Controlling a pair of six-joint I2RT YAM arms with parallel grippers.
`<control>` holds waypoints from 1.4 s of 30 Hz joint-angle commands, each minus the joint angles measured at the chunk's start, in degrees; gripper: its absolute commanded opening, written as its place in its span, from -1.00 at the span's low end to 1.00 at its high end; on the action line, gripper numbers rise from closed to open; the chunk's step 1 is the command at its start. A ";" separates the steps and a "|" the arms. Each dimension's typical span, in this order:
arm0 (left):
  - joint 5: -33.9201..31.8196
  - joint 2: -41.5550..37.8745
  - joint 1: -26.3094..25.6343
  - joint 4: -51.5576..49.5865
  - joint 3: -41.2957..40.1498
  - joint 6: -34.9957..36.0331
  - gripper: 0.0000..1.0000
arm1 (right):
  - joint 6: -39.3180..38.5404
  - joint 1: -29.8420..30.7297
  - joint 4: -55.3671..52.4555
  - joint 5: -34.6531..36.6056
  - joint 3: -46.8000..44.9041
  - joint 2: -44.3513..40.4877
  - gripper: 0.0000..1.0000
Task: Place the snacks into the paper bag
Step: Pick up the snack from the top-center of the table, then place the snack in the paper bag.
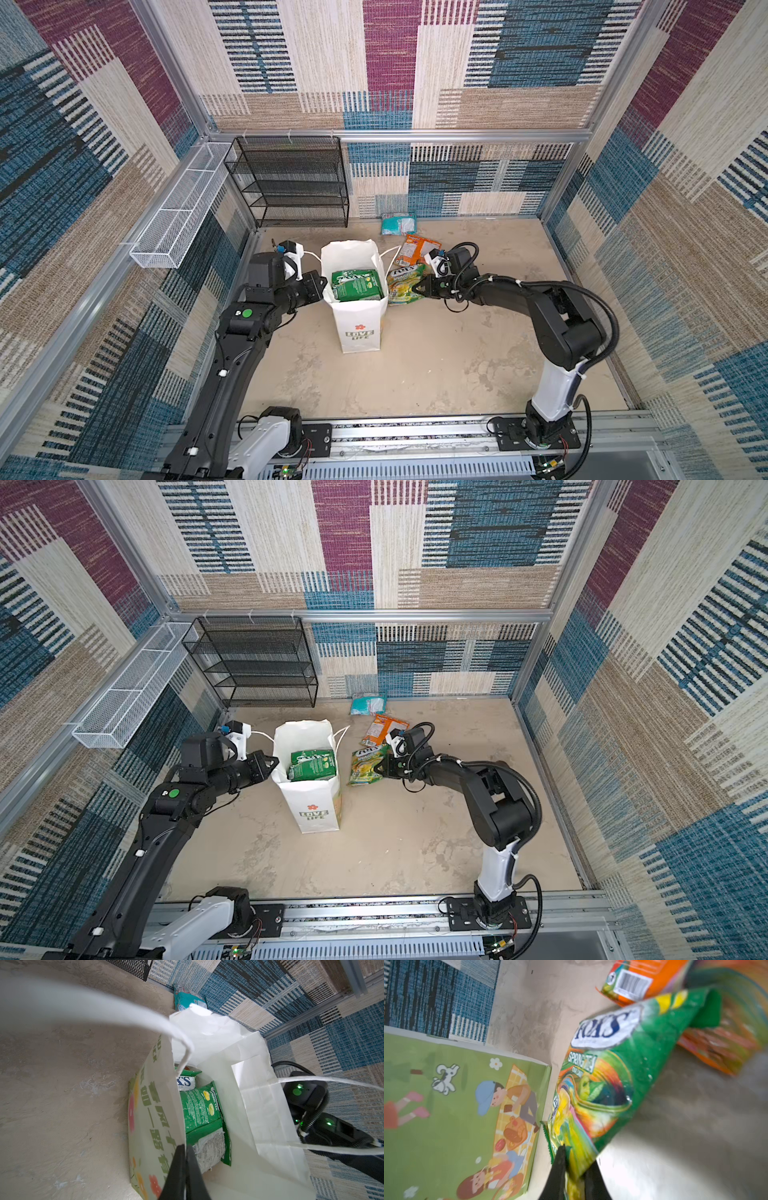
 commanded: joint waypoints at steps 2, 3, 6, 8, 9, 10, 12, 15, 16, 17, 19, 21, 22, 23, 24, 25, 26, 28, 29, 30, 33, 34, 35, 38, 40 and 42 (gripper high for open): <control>-3.06 -0.06 0.30 0.58 0.86 -0.40 -1.00 | 2.35 0.01 -2.86 7.92 -0.52 -12.69 -1.00; -3.21 -0.05 0.39 0.42 0.97 -0.58 -1.00 | 2.73 0.05 -4.01 9.09 -0.87 -14.49 -1.00; -2.01 -0.13 0.70 0.32 1.00 -0.99 -1.00 | 3.29 0.01 -6.26 10.94 -2.08 -20.31 -1.00; -1.80 0.10 0.83 0.49 0.86 -1.19 -1.00 | 3.57 0.01 -7.02 12.39 -3.07 -24.01 -1.00; -1.63 0.36 0.82 0.48 0.82 -1.36 -1.00 | 3.78 0.01 -7.75 13.47 -3.38 -25.70 -1.00; -1.46 0.62 0.83 0.51 0.89 -1.46 -1.00 | 3.85 0.01 -8.26 14.29 -3.53 -27.09 -1.00; -0.89 1.36 0.84 0.48 0.91 -1.60 -1.00 | 4.11 -0.01 -9.25 16.11 -3.67 -30.30 -1.00; 0.05 1.62 0.83 0.55 0.97 -1.68 -1.00 | 4.13 0.04 -11.73 18.61 -1.89 -33.62 -1.00; 0.16 1.61 0.84 0.68 0.91 -1.73 -1.00 | 3.95 -0.05 -12.50 19.20 -0.99 -34.55 -1.00; 0.24 1.55 0.83 0.87 0.83 -1.64 -1.00 | 3.83 -0.04 -13.49 19.57 0.26 -35.40 -1.00; 0.41 1.58 0.82 0.90 0.82 -1.53 -1.00 | 3.42 -0.02 -15.14 19.43 3.17 -36.83 -1.00; 0.85 1.45 0.84 1.15 0.82 -1.45 -1.00 | 3.14 0.01 -16.65 19.24 6.31 -38.21 -1.00; 1.11 1.36 0.79 1.18 0.83 -1.45 -1.00 | 2.93 0.02 -17.24 18.89 7.62 -38.54 -1.00; 1.20 1.30 0.84 1.24 0.82 -1.37 -1.00 | 2.74 0.01 -17.83 18.31 9.18 -38.95 -1.00; 1.21 1.26 0.84 1.26 0.82 -1.29 -1.00 | 2.68 0.04 -18.38 17.50 11.02 -39.00 -1.00; 1.13 1.10 0.84 1.25 0.86 -1.26 -1.00 | 2.62 0.02 -18.57 16.62 12.53 -38.94 -1.00; 1.13 1.01 0.83 1.21 0.90 -1.20 -1.00 | 2.54 0.09 -18.64 15.28 14.35 -38.76 -1.00; 1.18 0.93 0.84 1.23 0.91 -1.27 -1.00 | 2.15 0.55 -18.86 13.53 18.02 -37.48 -1.00; 1.37 0.98 0.83 1.24 0.91 -1.28 -1.00 | 1.99 1.27 -19.31 13.16 20.20 -36.44 -1.00; 1.64 0.86 0.79 1.27 0.95 -1.37 -1.00 | 1.77 2.29 -19.93 13.05 22.49 -35.11 -1.00; 2.35 1.00 0.84 1.62 0.74 -1.84 -1.00 | 0.66 7.56 -20.91 14.68 28.15 -31.21 -1.00; 2.88 1.11 0.84 2.00 0.57 -2.11 -1.00 | 0.37 9.78 -20.90 15.69 29.65 -30.17 -1.00; 3.67 1.17 0.84 2.39 0.39 -2.31 -1.00 | -0.16 12.31 -20.50 16.48 30.59 -28.92 -1.00; 4.77 1.45 0.84 2.50 0.55 -2.50 -1.00 | -1.27 17.75 -19.34 18.37 35.52 -24.82 -1.00; 4.70 0.97 0.84 2.73 0.48 -2.29 -1.00 | -1.42 19.33 -19.51 18.44 37.94 -21.56 -1.00; 4.66 0.65 0.84 3.28 0.16 -2.32 -1.00 | -2.00 20.57 -20.63 18.22 40.06 -18.09 -1.00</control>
